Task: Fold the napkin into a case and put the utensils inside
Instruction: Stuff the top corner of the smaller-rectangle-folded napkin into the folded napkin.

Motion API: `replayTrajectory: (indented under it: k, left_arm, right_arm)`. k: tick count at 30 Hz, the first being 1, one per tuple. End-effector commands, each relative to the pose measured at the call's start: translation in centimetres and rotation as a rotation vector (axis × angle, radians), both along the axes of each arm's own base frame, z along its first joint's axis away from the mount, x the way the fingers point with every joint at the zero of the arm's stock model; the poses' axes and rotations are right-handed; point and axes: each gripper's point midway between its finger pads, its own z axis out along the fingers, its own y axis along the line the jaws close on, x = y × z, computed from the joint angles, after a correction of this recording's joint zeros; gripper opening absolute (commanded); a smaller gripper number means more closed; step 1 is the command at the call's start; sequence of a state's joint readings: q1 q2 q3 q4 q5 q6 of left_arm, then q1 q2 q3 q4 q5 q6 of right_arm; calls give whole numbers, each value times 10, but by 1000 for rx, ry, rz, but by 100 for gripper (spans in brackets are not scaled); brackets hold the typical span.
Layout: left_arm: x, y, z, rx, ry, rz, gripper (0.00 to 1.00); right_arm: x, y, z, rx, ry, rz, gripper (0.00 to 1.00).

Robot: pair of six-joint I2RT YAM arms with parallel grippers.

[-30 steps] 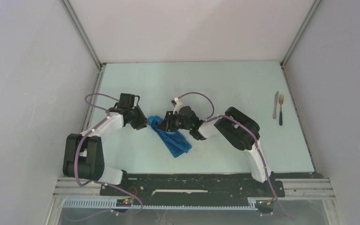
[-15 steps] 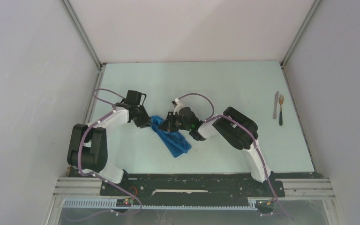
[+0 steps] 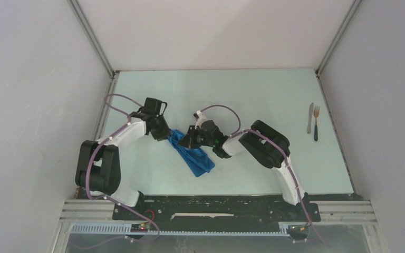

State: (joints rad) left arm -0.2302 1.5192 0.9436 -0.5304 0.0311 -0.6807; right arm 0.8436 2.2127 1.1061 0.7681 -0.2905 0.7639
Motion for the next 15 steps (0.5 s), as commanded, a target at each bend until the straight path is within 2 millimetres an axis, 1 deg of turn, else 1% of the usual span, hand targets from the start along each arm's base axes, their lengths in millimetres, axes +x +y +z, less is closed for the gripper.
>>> replayTrajectory:
  k: [1, 4, 10, 15]
  left_arm:
    - [16, -2, 11, 60, -29, -23, 30]
    - [16, -4, 6, 70, -14, -27, 30]
    - [21, 1, 5, 127, -8, -31, 27]
    - [20, -1, 1, 165, 12, -49, 26]
  right_arm:
    - [8, 7, 9, 18, -42, -7, 13]
    - [8, 7, 8, 17, -40, -8, 14]
    - [9, 7, 5, 11, -39, -12, 14]
    - [9, 8, 7, 10, -46, -12, 13]
